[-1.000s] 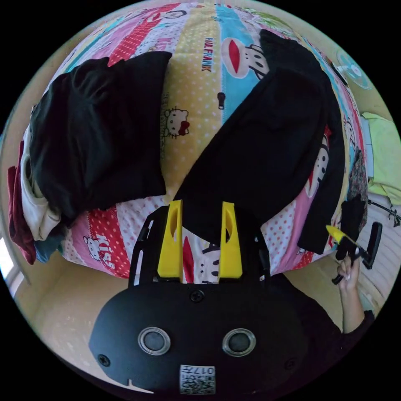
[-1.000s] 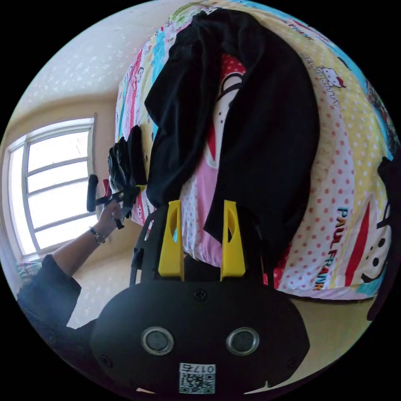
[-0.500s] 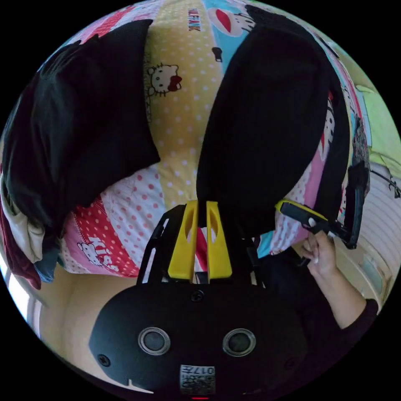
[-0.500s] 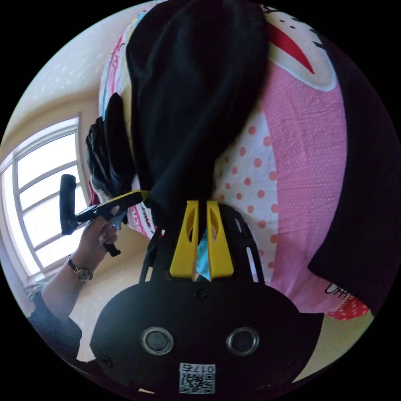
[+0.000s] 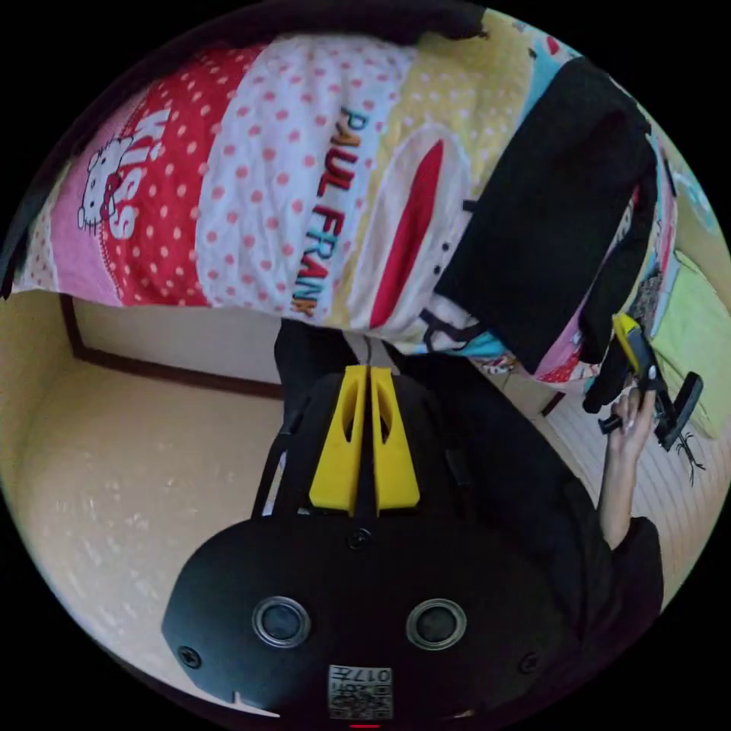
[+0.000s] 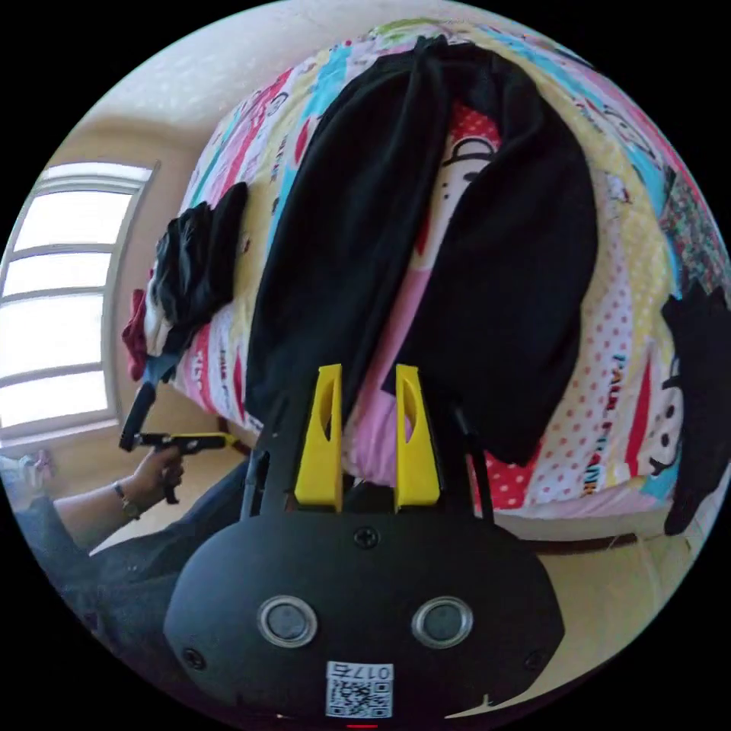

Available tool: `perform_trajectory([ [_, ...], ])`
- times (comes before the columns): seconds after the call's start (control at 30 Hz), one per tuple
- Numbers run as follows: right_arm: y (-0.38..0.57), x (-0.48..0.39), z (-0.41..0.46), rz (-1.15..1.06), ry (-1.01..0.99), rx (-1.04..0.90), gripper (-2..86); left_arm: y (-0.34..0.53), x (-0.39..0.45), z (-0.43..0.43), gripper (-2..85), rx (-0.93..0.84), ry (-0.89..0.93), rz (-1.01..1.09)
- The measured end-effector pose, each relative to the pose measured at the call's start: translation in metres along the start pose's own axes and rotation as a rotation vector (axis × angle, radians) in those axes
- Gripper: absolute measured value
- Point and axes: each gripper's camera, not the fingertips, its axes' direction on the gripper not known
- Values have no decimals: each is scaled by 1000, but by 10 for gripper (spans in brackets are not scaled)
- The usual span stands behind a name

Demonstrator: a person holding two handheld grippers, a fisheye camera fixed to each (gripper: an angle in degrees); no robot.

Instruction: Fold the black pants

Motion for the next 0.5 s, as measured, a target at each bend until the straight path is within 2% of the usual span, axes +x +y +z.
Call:
perform_trajectory([
  [0.03,-3,2,8,-3,26,-29,141,3,-7,3,-4,-30,-46,-8],
  [0.07,-9,8,35,-22,54,-141,150,5,-9,2,-4,-36,-76,-1],
  [0.1,-6,4,46,-127,113,-156,154,6,-9,0,-4,-35,-81,11],
  [0.13,-5,0,44,-178,141,-150,155,6,-6,-4,-5,-30,-84,39],
  [0.2,-14,-11,41,-231,226,-266,146,6,3,-11,-5,-18,-92,80],
  [0.27,-23,-14,27,-242,228,-369,116,4,21,-21,-5,13,-114,136],
  [0.3,-20,-7,3,-231,178,-325,63,3,26,-22,-5,20,-117,147],
  [0.33,-16,0,-12,-226,117,-286,36,1,34,-26,-5,32,-113,165],
  [0.4,12,47,-85,-217,-256,-101,29,-5,47,-32,-5,59,-87,193],
  [0.43,22,65,-103,-206,-371,-49,29,-9,55,-36,-5,82,-69,205],
  [0.5,77,165,-162,-79,-868,207,26,-15,65,-40,-5,100,-45,220],
])
